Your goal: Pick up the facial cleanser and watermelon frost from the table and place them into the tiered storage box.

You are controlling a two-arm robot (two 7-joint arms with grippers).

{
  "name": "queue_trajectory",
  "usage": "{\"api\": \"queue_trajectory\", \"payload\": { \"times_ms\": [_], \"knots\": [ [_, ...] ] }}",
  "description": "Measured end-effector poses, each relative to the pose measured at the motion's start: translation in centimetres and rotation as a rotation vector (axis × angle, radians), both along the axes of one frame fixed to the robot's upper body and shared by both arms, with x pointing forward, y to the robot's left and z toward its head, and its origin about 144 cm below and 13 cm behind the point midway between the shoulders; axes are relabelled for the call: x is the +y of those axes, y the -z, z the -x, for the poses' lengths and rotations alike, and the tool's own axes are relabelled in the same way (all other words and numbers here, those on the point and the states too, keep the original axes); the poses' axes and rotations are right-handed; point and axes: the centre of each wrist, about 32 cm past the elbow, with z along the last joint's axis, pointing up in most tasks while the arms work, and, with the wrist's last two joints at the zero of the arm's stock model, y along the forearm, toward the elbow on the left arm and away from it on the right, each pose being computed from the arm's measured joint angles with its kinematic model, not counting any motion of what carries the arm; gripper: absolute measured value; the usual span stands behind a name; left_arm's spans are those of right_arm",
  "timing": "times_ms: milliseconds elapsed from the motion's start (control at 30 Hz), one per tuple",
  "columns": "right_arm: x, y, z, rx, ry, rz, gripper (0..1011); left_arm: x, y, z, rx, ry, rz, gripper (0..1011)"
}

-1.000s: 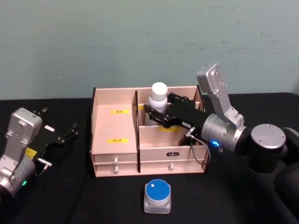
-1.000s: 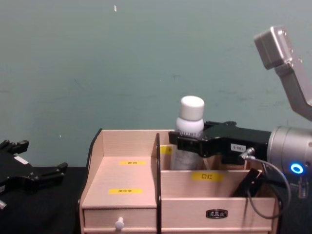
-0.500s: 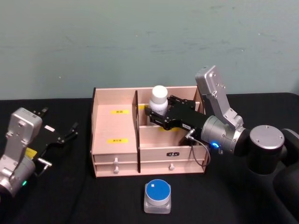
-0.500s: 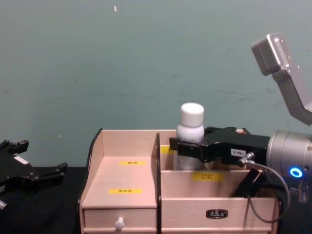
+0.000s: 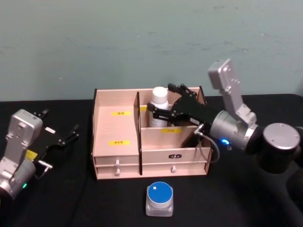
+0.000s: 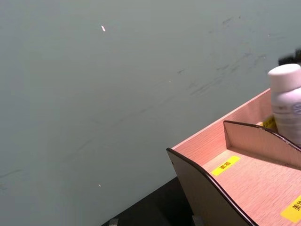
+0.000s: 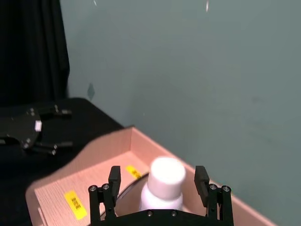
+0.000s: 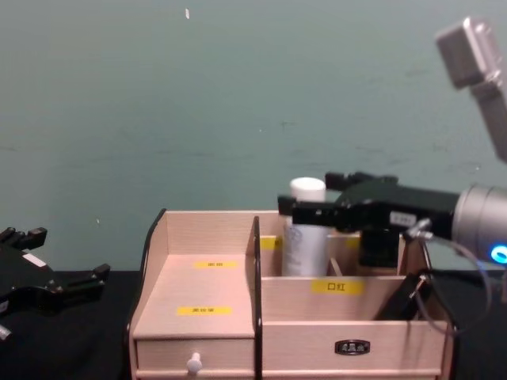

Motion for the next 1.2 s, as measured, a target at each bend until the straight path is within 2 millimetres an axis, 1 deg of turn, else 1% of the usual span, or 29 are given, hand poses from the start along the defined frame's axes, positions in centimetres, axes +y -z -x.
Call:
{"api": "queue_trajectory", "payload": {
  "times_ms": [133, 167, 267, 300, 367, 400, 433, 467, 500, 533, 600, 633, 700, 733, 800, 833, 900, 933, 967, 1000, 1200],
  "knots": [
    [-0.6, -1.5, 1.0, -0.054, -0.012, -0.005, 1002, 0.0, 0.0, 0.0, 0.0, 0.0, 0.0, 1010],
    [-0.8, -2.3, 1.7, -0.075, -0.02, -0.005, 1002, 0.0, 0.0, 0.0, 0.0, 0.0, 0.0, 1010],
    [-1.1, -3.2, 2.9, -0.095, -0.034, 0.003, 1002, 0.0, 0.0, 0.0, 0.0, 0.0, 0.0, 1010],
    [-1.3, -3.7, 3.8, -0.103, -0.047, 0.007, 1002, 0.0, 0.0, 0.0, 0.0, 0.0, 0.0, 1010],
    [-1.5, -4.1, 4.8, -0.107, -0.061, 0.01, 1003, 0.0, 0.0, 0.0, 0.0, 0.0, 0.0, 1010],
    [-1.7, -4.5, 5.6, -0.108, -0.077, 0.009, 1002, 0.0, 0.0, 0.0, 0.0, 0.0, 0.0, 1010],
    [-1.8, -4.5, 6.1, -0.104, -0.085, 0.008, 1003, 0.0, 0.0, 0.0, 0.0, 0.0, 0.0, 1010],
    [-2.0, -4.5, 7.0, -0.096, -0.101, 0.007, 1002, 0.0, 0.0, 0.0, 0.0, 0.0, 0.0, 1010],
    [-2.0, -4.5, 7.0, -0.096, -0.101, 0.007, 1002, 0.0, 0.0, 0.0, 0.0, 0.0, 0.0, 1010],
    [-2.2, -4.3, 7.9, -0.082, -0.118, 0.003, 1002, 0.0, 0.0, 0.0, 0.0, 0.0, 0.0, 1010],
    [-2.3, -4.1, 8.8, -0.066, -0.137, -0.002, 1002, 0.0, 0.0, 0.0, 0.0, 0.0, 0.0, 1009],
    [-2.5, -3.6, 9.6, -0.044, -0.152, -0.001, 1002, 0.0, 0.0, 0.0, 0.0, 0.0, 0.0, 1010],
    [-2.7, -3.2, 10.3, -0.025, -0.164, 0.0, 1002, 0.0, 0.0, 0.0, 0.0, 0.0, 0.0, 1010],
    [-2.8, -2.5, 11.0, 0.001, -0.172, 0.004, 1003, 0.0, 0.0, 0.0, 0.0, 0.0, 0.0, 1010],
    [-3.0, -1.8, 11.6, 0.028, -0.178, 0.006, 1002, 0.0, 0.0, 0.0, 0.0, 0.0, 0.0, 1010],
    [-3.2, -1.1, 12.1, 0.055, -0.183, 0.009, 1002, 0.0, 0.0, 0.0, 0.0, 0.0, 0.0, 1010],
    [-3.3, -0.3, 12.4, 0.08, -0.187, 0.015, 1002, 0.0, 0.0, 0.0, 0.0, 0.0, 0.0, 1010],
    [-3.5, 0.4, 12.7, 0.104, -0.189, 0.023, 1002, 0.0, 0.0, 0.0, 0.0, 0.0, 0.0, 1010],
    [-3.5, 0.4, 12.7, 0.104, -0.189, 0.023, 1002, 0.0, 0.0, 0.0, 0.0, 0.0, 0.0, 1010],
    [-3.6, 1.2, 12.9, 0.127, -0.189, 0.032, 1002, 0.0, 0.0, 0.0, 0.0, 0.0, 0.0, 1010],
    [-4.0, 3.4, 13.1, 0.183, -0.191, 0.082, 1003, 0.0, 0.0, 0.0, 0.0, 0.0, 0.0, 1010]
  ]
}}
